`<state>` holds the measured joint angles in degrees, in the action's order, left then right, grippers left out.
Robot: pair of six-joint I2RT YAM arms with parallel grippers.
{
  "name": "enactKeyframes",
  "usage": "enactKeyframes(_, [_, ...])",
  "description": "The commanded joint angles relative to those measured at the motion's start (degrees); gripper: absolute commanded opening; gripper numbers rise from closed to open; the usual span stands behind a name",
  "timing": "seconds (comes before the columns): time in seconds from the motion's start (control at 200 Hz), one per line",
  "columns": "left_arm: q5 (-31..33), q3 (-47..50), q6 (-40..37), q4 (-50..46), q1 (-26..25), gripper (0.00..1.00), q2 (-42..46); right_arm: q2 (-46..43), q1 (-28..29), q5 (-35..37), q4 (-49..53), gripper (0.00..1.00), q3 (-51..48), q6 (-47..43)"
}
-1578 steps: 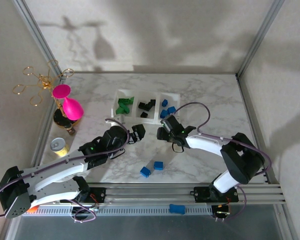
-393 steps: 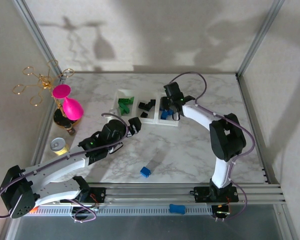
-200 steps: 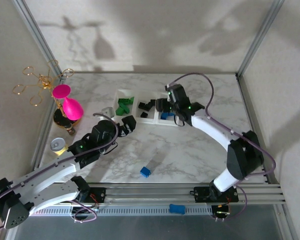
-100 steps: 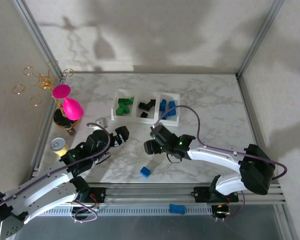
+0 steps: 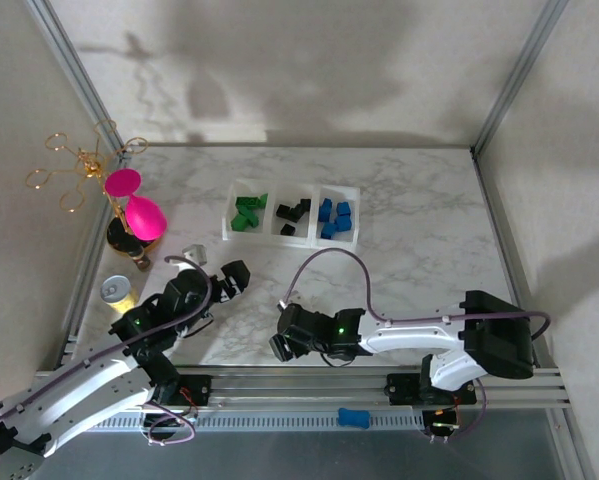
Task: Sort the legos into containers by color
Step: Pick up the lego from the bottom-center of the table.
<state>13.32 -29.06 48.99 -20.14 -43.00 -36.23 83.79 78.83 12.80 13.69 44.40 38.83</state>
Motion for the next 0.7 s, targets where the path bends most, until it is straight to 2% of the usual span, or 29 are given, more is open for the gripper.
enactKeyframes(0.0, [1.2,0.9,1.5,-2.2,0.5,1.00,1.4,1.7,0.6,0.1,-1.4,0.79,-1.5,-2.7])
enactKeyframes(0.416, [1.9,0.7,1.4,-2.9,0.5,1.00,1.6,6.5,0.7,-0.9,-2.8,0.63,-0.9,-5.8])
enactKeyframes(0.696, [1.5,0.6,1.3,-2.0,0.6,0.99,0.9,6.1,0.8,-0.4,-2.6,0.47,-0.8,-5.2])
